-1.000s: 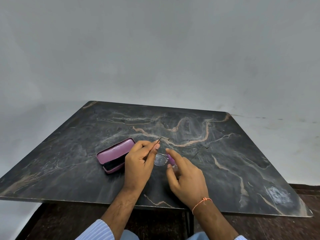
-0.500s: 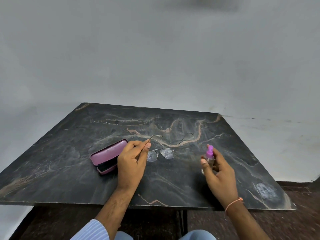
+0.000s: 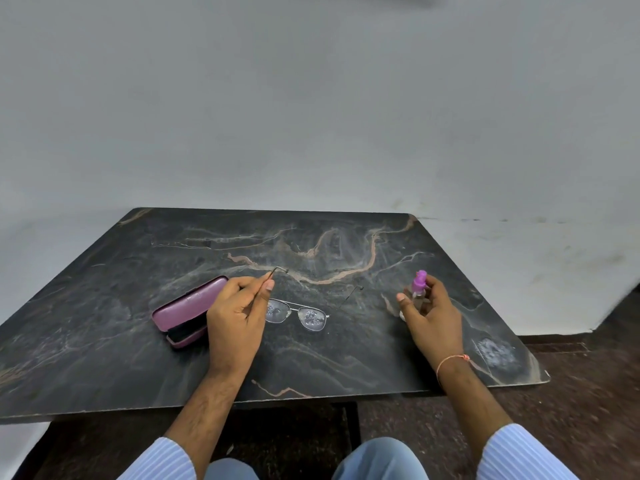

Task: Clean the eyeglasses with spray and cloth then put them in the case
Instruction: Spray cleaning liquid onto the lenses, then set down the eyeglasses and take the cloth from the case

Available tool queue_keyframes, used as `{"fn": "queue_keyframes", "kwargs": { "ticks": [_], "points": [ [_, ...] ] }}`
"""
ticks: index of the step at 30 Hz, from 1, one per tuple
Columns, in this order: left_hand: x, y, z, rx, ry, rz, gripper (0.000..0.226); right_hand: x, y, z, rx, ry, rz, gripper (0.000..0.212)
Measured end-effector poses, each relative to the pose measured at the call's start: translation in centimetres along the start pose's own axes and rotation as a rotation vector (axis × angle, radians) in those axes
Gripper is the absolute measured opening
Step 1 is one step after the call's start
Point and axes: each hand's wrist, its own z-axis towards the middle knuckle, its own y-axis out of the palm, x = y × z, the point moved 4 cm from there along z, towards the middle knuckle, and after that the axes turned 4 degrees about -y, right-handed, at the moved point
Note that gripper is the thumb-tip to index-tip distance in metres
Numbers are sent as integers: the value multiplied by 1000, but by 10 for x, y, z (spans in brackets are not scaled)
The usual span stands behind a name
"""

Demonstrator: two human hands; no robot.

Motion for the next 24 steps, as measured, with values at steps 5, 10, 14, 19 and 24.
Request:
{"fn": "queue_keyframes", "kwargs": {
  "ticks": [5,10,14,19,24],
  "points": [
    [2,-1,-1,-6,11,6,20,-17,-15,-15,230,-156,-88,75],
    [5,-1,-3,-15,24,8,20,-51,-5,-45,106,-42,23,27],
    [8,-2,-4,-22,25,8,19,-59,29,-56,-404,563,379,64],
    [12,-4,-7,-33,46,1,21,-60,42,-56,-555,768,540,53],
    [14,-5,-9,-48,73,-13,25,-65,38,-57,-585,799,637,32]
  ]
}}
